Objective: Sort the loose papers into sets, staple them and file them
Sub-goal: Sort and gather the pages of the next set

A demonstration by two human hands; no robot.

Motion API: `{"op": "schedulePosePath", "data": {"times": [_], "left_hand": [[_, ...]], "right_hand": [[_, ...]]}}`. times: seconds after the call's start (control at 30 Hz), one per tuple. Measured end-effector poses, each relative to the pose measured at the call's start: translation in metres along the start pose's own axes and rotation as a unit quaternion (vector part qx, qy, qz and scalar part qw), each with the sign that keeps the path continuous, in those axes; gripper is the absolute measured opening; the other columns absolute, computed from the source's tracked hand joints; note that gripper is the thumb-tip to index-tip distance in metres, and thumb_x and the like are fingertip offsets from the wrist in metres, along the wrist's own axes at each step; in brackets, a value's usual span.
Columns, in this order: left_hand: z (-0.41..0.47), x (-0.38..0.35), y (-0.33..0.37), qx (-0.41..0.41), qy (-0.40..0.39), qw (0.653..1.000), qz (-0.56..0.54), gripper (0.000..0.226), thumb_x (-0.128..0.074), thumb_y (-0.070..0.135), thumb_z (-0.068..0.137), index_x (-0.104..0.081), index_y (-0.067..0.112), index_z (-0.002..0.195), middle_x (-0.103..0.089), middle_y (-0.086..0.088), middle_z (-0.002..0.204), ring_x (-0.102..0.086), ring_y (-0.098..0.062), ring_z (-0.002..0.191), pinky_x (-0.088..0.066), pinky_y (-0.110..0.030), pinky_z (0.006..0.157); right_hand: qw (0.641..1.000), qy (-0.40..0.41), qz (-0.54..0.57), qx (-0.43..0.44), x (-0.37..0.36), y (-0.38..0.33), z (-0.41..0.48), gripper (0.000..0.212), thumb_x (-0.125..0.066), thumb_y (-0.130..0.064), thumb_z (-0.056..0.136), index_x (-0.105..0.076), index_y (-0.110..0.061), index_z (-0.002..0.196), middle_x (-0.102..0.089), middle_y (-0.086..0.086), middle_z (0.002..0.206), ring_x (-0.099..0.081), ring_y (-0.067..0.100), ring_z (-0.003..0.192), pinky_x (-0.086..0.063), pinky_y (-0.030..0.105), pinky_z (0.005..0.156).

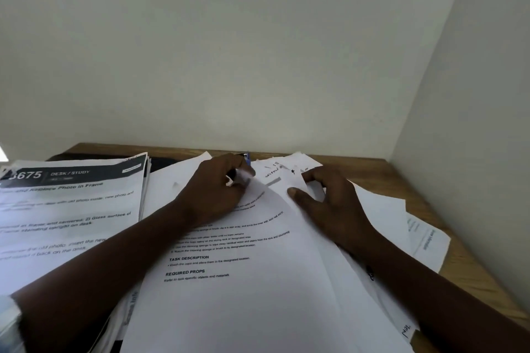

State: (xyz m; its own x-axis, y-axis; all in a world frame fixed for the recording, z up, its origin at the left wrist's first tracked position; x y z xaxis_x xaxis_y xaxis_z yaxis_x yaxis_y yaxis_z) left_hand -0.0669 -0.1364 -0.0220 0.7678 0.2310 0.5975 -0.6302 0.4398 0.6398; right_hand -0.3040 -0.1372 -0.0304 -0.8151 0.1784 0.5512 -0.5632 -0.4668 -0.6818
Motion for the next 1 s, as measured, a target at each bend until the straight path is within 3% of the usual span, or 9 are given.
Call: {"op": "schedulePosePath", "data": {"times": [0.1,0.17,0.27,0.4,0.47,0.53,0.7,0.83,1.0], "left_hand": [[-0.001,-0.006,0.000,0.021,-0.055,0.998,-0.025,0.030,-0.066,0.019,0.078,-0.066,0.031,0.105,-0.071,0.017,0.107,-0.065,-0.004,0.105,-0.049,-0.027,0.086],[-0.001,-0.004,0.003,0.016,-0.063,0.996,-0.055,0.040,-0.067,0.020,0.075,-0.063,0.032,0.113,-0.071,0.014,0.113,-0.064,-0.004,0.111,-0.047,-0.028,0.089],[0.001,0.001,0.005,0.010,-0.040,0.996,-0.080,0.044,-0.075,0.006,0.083,-0.062,0.032,0.117,-0.072,0.009,0.101,-0.065,-0.005,0.106,-0.044,-0.025,0.085],[0.003,0.002,0.005,-0.017,-0.033,0.998,-0.052,0.039,-0.075,-0.002,0.080,-0.069,0.036,0.091,-0.071,0.007,0.092,-0.069,-0.016,0.094,-0.051,-0.035,0.080],[0.004,0.001,0.003,-0.013,-0.043,0.998,-0.043,0.056,-0.068,-0.015,0.076,-0.068,0.042,0.080,-0.069,0.006,0.086,-0.069,-0.029,0.096,-0.052,-0.046,0.077],[0.004,0.001,0.002,-0.013,-0.047,0.998,-0.034,0.062,-0.066,-0.019,0.074,-0.066,0.043,0.077,-0.068,0.006,0.085,-0.067,-0.023,0.087,-0.052,-0.047,0.079],[0.002,-0.001,0.005,-0.007,-0.065,0.996,-0.061,0.016,-0.063,0.025,0.065,-0.066,0.035,0.078,-0.069,0.016,0.096,-0.065,-0.011,0.101,-0.051,-0.035,0.085],[0.004,-0.003,-0.002,-0.020,-0.059,0.995,-0.077,0.021,-0.061,0.022,0.064,-0.065,0.038,0.077,-0.071,0.012,0.110,-0.063,-0.015,0.122,-0.048,-0.036,0.084],[0.004,-0.005,-0.003,0.006,-0.047,0.995,-0.085,0.023,-0.082,0.034,0.071,-0.068,0.044,0.087,-0.071,0.018,0.117,-0.064,-0.006,0.116,-0.049,-0.032,0.087]], "right_hand": [[0.998,-0.009,0.047,-0.029,0.001,0.002,0.002,0.012,-0.070,-0.031,0.096,-0.073,-0.020,0.095,-0.069,-0.015,0.095,-0.060,-0.005,0.096,-0.040,0.009,0.079],[0.992,-0.042,0.101,-0.057,-0.001,0.005,0.002,0.029,-0.061,-0.036,0.101,-0.071,-0.013,0.086,-0.066,-0.013,0.080,-0.059,0.006,0.079,-0.044,0.026,0.075],[0.984,-0.070,0.149,-0.062,-0.001,0.002,0.003,0.040,-0.056,-0.040,0.098,-0.065,-0.005,0.082,-0.057,0.004,0.072,-0.051,0.012,0.071,-0.040,0.035,0.073],[0.967,-0.072,0.229,-0.086,0.002,0.001,0.001,0.025,-0.053,-0.019,0.100,-0.074,-0.008,0.093,-0.073,0.013,0.097,-0.063,0.015,0.087,-0.048,0.035,0.080],[0.956,-0.061,0.266,-0.107,0.006,0.001,0.000,0.031,-0.049,-0.008,0.092,-0.076,-0.020,0.103,-0.074,0.005,0.112,-0.065,0.020,0.094,-0.049,0.034,0.079],[0.955,-0.049,0.270,-0.113,0.009,0.005,0.001,0.043,-0.048,-0.014,0.081,-0.071,-0.029,0.113,-0.068,0.001,0.124,-0.064,0.025,0.101,-0.047,0.036,0.081],[0.952,-0.074,0.286,-0.084,0.007,0.003,0.002,0.055,-0.060,0.004,0.093,-0.059,-0.037,0.129,-0.073,0.024,0.108,-0.066,0.040,0.084,-0.052,0.049,0.076],[0.941,-0.076,0.315,-0.097,0.009,0.003,0.000,0.060,-0.075,-0.001,0.090,-0.053,-0.030,0.138,-0.077,0.013,0.111,-0.071,0.041,0.106,-0.056,0.060,0.094],[0.946,-0.093,0.294,-0.102,0.008,-0.003,-0.001,0.053,-0.084,-0.004,0.082,-0.064,-0.024,0.127,-0.077,0.007,0.113,-0.074,0.032,0.105,-0.056,0.056,0.097]]}}
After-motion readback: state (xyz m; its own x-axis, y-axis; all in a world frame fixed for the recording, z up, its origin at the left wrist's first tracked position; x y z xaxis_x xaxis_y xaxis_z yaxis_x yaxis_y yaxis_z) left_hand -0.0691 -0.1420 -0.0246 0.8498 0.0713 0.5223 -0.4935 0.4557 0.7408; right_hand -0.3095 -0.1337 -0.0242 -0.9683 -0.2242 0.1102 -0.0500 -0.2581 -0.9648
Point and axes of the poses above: each hand's wrist, its own z-axis towards the middle knuckle, its own x-axis out of the back of the hand, y = z × x, the point moved 5 cm from there along z, towards the middle knuckle
